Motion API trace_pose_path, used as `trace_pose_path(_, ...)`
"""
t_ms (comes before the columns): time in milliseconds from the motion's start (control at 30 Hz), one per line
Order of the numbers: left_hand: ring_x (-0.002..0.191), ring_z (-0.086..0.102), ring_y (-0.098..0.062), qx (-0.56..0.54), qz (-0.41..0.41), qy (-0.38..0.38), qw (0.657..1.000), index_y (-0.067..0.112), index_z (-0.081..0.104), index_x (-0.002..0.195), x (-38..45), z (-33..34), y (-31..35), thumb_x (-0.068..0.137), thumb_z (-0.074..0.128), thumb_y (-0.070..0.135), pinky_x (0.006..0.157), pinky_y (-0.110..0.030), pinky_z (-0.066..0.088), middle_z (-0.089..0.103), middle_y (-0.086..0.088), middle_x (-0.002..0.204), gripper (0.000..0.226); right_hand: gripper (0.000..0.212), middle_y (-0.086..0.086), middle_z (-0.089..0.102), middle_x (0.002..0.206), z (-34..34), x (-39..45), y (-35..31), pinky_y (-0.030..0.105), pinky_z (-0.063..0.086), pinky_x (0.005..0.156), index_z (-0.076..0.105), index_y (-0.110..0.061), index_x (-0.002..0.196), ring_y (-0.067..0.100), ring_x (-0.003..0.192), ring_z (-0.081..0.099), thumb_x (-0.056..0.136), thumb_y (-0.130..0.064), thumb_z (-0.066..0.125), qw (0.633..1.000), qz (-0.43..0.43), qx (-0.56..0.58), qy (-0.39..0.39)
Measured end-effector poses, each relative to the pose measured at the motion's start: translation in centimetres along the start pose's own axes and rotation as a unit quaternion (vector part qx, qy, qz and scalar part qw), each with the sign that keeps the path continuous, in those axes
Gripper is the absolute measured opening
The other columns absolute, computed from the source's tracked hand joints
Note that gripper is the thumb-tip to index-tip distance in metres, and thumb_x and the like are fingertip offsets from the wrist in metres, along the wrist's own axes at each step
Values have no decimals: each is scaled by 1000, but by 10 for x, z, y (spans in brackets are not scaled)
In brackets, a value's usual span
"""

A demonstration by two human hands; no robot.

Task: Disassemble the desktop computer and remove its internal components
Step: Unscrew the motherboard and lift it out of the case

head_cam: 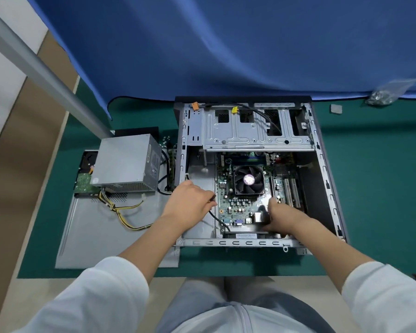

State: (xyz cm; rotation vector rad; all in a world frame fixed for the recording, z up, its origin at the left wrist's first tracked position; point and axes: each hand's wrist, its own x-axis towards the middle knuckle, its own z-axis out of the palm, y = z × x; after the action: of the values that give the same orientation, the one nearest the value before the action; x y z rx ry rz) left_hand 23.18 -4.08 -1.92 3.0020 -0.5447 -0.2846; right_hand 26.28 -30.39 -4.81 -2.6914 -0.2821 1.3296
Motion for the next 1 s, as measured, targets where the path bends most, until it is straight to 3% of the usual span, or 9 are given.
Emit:
trace_pose_path(100,67,59,-11,-7,0,2,1000,25,66,93,-1,0,0,96,41,49,89,-26,36,65,7,69,35,61,0,54,85,-4,6,-3,33,41,56,31,-12,125,22,78,54,83,-40,66,987,-33,-153,47)
trace_pose_path(233,69,59,-13,-46,-10,32,998,27,47,131,-3,-2,1,96,43,44,92,-28,38,63,8,66,39,39,4,63,96,-3,11,3,32,38,57,41,-14,121,26,84,61,91,-36,51,944,-136,-289,79)
trace_pose_path(433,52,52,-11,-105,-4,71,992,24,57,115,-6,-5,0,91,35,31,95,-32,41,52,8,51,33,37,2,61,106,-19,-4,14,31,36,57,43,-19,115,26,83,63,95,-49,36,913,-186,-328,158)
trace_pose_path(567,53,52,-11,-105,-4,86,991,22,50,126,-6,-5,1,94,34,30,92,-33,44,52,8,52,36,36,-3,61,101,-44,-17,16,29,31,54,43,-21,109,23,79,63,95,-53,32,903,-199,-323,202)
trace_pose_path(633,64,57,-11,-122,-6,92,988,24,39,134,-6,-3,1,94,37,28,93,-32,43,59,9,63,40,36,-4,61,96,-56,-23,14,30,31,53,43,-21,106,24,77,62,95,-53,32,900,-209,-323,206)
trace_pose_path(700,85,59,-11,-151,-18,99,983,26,33,138,-7,-2,1,94,41,27,92,-31,44,64,10,89,45,36,-4,62,93,-65,-28,10,31,37,56,44,-20,105,25,77,62,95,-54,33,898,-225,-315,208)
trace_pose_path(833,119,48,-11,-179,-39,133,974,22,38,139,-11,2,-2,94,52,21,97,-27,42,55,5,129,47,36,-2,63,89,-66,-37,1,34,46,64,43,-20,102,27,79,62,95,-53,34,896,-252,-309,196)
trace_pose_path(1000,115,45,-1,-302,-88,160,936,18,43,137,-12,-7,-1,97,47,14,101,-18,35,51,5,130,40,36,0,65,95,-82,-51,0,33,38,65,45,-20,111,27,87,61,95,-51,37,903,-242,-298,194)
